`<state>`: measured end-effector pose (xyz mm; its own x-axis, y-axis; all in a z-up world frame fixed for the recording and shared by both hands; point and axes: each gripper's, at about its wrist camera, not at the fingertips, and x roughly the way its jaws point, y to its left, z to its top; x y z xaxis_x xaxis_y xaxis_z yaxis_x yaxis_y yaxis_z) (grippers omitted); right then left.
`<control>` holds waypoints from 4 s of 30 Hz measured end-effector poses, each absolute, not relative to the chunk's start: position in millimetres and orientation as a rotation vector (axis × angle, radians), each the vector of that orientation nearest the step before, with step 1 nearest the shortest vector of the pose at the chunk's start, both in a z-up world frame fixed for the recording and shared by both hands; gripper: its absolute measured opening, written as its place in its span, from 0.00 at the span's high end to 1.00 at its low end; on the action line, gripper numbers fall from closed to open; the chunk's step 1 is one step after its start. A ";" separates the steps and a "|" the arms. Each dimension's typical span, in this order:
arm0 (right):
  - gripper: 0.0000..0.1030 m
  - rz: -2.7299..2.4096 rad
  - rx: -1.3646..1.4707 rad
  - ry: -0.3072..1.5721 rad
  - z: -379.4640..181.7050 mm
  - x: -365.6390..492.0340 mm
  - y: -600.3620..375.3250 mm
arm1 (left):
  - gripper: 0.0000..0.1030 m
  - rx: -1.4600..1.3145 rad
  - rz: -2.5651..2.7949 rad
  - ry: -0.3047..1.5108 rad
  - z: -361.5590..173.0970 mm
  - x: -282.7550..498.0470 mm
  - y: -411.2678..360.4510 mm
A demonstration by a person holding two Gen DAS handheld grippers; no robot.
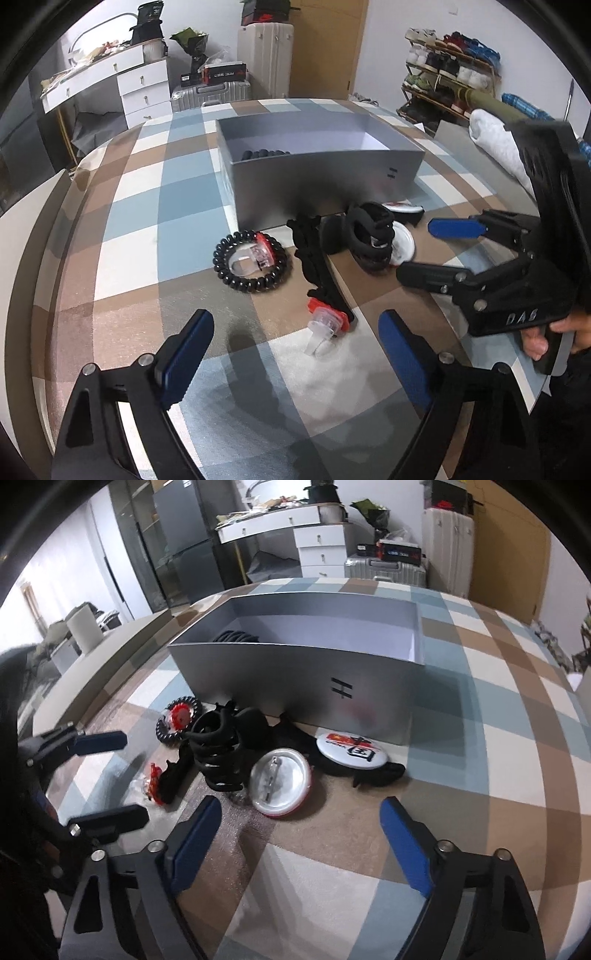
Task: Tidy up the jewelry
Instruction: 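Grasp the white round pin badge with the right tool while the left tool grasps the red-capped vial, then carry the badge and vial in both tools over the grey box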
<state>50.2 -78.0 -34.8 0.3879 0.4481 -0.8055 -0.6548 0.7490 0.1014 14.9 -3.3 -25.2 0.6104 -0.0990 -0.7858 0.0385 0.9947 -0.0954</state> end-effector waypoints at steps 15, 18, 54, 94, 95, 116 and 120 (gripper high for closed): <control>0.44 0.725 -0.411 0.897 -36.0 36.9 -52.3 | 0.15 -0.087 -0.075 0.904 -24.6 15.9 3.6; 0.46 0.741 -0.421 0.886 -36.2 36.7 -45.4 | 0.15 -0.096 -0.073 0.903 -23.7 15.1 5.6; 0.60 0.818 -0.321 0.816 -9.0 21.5 -74.7 | 0.56 -0.036 -0.168 0.927 -34.1 12.2 -15.6; 0.60 0.828 -0.276 0.766 0.9 19.6 -78.0 | 0.82 -0.110 -0.141 0.820 -16.7 8.3 -7.8; 0.60 0.826 -0.274 0.763 1.6 19.8 -78.6 | 0.82 -0.111 -0.140 0.814 -15.7 7.9 -7.6; 0.60 0.739 -0.092 0.615 31.3 31.4 -109.1 | 0.82 -0.156 -0.071 0.714 1.8 6.9 4.6; 0.60 0.728 -0.083 0.606 30.9 32.8 -110.5 | 0.82 -0.168 -0.058 0.704 3.3 8.6 7.1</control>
<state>32.8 -110.5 30.9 0.5838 0.6001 -0.5469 -0.6466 0.7510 0.1338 8.6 7.1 3.3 0.7615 -0.1093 -0.6388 -0.0040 0.9849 -0.1732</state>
